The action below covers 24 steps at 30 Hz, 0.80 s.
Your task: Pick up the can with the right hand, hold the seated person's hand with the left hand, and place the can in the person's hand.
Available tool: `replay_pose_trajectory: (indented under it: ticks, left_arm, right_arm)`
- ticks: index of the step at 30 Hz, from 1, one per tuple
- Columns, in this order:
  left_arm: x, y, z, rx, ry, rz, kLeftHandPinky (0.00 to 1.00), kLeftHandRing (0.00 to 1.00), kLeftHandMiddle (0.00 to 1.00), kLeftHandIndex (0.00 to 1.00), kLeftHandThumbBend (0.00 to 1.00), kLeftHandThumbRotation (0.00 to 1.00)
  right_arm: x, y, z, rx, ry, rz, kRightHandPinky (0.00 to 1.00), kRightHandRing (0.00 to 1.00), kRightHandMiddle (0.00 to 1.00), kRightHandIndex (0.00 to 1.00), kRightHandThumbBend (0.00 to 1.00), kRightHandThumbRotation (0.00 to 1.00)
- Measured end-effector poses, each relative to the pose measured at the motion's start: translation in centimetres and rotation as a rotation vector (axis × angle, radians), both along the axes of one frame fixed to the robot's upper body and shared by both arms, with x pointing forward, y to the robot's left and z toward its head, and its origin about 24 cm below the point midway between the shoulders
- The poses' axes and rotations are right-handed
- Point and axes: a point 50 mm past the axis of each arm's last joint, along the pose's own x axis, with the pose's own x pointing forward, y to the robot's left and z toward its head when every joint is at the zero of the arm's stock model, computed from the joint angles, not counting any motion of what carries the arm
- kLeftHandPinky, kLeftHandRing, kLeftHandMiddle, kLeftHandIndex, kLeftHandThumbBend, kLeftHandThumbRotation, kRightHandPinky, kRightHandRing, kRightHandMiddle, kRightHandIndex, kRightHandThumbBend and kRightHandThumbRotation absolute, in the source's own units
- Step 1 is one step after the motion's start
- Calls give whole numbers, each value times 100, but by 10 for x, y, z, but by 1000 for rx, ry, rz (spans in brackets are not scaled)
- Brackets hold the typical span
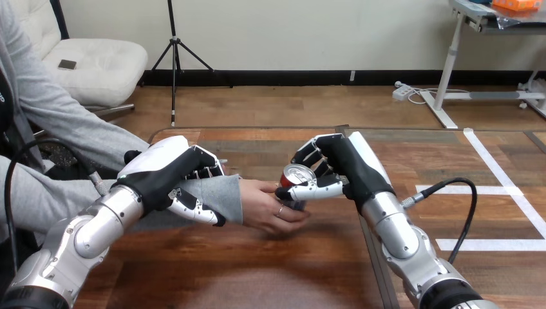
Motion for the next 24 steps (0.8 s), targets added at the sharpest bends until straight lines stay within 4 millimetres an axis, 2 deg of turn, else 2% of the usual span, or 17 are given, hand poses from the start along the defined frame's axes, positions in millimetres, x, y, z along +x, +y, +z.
replay_pose_trajectory:
  ticks: [24]
  left_arm:
    - [0,2,1,-4,-4,10,31,36,42,46,58,0]
  right_arm:
    - [5,4,16,21,-71,16,27,30,41,42,80,0]
